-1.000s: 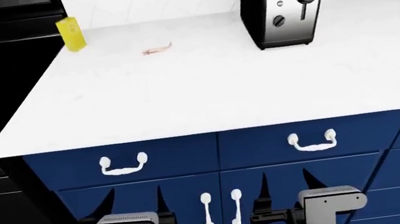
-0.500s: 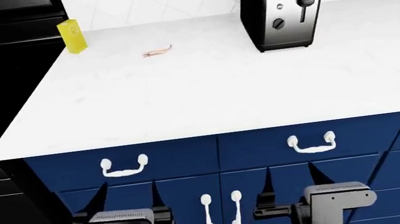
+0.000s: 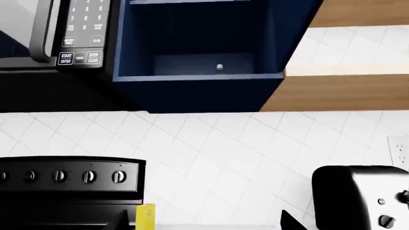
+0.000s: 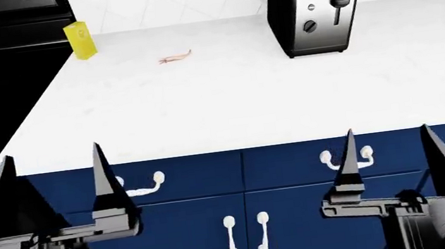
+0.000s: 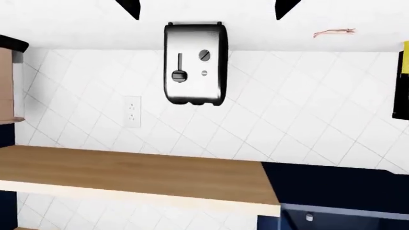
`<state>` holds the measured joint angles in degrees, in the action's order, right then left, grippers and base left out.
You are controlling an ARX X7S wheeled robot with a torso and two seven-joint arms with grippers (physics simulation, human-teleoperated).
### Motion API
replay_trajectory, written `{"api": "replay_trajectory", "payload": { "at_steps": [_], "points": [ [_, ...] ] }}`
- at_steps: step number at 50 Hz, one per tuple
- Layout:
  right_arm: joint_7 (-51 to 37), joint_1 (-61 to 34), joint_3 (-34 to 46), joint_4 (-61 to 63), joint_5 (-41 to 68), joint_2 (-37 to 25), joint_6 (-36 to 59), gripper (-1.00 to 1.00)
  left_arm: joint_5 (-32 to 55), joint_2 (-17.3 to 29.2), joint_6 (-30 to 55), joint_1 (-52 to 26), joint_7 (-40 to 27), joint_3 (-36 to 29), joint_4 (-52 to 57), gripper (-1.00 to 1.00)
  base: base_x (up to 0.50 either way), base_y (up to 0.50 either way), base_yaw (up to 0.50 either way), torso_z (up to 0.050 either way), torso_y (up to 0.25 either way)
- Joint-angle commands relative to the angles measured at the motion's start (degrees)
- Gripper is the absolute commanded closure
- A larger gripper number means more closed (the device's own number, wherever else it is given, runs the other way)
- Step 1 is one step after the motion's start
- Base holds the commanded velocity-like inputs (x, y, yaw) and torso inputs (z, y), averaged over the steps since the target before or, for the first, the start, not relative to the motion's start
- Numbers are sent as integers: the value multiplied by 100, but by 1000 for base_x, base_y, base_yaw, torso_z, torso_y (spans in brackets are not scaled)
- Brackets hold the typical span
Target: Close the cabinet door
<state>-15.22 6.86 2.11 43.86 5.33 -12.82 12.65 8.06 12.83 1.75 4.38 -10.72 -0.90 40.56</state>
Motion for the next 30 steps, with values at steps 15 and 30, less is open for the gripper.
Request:
{"api": "replay_trajectory", "payload": {
  "at_steps": [15, 30],
  "points": [
    [-133, 170, -323, 682, 535, -121, 309, -100, 107, 161, -171, 292, -128, 184, 684, -100, 0, 156, 0, 0, 0],
    [-166, 144, -269, 689, 586, -171, 351, -100, 139, 211, -144, 254, -205, 210, 642, -100, 0, 500, 0, 0, 0]
  ]
}}
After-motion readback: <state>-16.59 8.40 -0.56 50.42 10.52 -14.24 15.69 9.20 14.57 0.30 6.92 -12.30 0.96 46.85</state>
